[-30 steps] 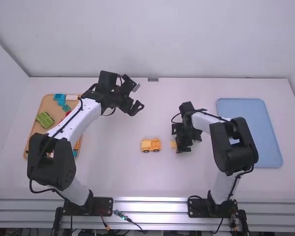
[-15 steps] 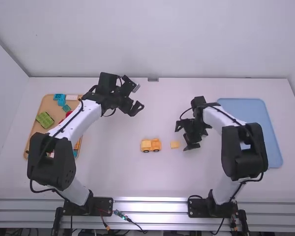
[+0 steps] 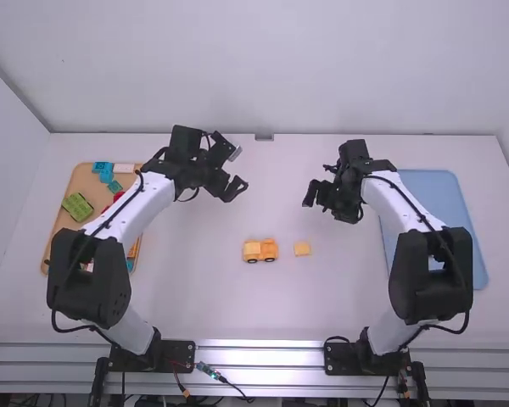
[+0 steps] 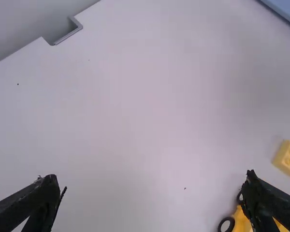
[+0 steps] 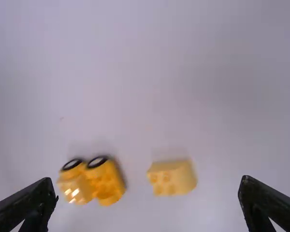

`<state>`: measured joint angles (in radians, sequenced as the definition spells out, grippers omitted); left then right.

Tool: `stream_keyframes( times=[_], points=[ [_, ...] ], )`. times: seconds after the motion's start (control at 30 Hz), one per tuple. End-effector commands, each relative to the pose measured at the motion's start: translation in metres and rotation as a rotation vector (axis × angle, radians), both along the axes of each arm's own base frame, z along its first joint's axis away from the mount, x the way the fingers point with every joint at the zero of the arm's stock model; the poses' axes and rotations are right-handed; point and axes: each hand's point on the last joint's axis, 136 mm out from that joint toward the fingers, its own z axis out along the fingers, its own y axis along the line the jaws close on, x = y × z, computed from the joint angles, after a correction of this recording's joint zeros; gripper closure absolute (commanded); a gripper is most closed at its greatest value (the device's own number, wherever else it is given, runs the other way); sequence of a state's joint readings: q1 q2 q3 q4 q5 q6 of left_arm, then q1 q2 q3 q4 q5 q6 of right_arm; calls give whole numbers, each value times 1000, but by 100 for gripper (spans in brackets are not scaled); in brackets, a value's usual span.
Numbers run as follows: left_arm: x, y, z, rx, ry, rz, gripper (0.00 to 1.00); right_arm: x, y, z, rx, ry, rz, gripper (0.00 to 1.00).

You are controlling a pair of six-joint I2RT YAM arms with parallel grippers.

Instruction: Assemble lego blocks to make yellow taxi

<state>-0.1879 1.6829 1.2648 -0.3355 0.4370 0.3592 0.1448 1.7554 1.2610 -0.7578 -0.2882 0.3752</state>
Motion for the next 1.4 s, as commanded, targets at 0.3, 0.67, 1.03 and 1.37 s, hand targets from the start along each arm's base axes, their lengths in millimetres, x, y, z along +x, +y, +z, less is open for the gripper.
stream_keyframes(
  times=[0.3, 0.67, 1.03, 1.37],
  points=[
    [0, 6, -6, 18, 7, 4, 1, 19, -24, 3, -246, -227, 461, 0],
    [-36, -20, -10, 41, -114, -406, 1, 0, 42, 45, 58, -551, 992, 1],
    [-98, -45, -37, -92, -267, -784, 1, -46, 68, 67, 99, -922, 1265, 1],
    [-126, -50, -68, -181, -291, -807, 1, -53, 42, 26, 23, -1054, 1181, 1]
  ],
)
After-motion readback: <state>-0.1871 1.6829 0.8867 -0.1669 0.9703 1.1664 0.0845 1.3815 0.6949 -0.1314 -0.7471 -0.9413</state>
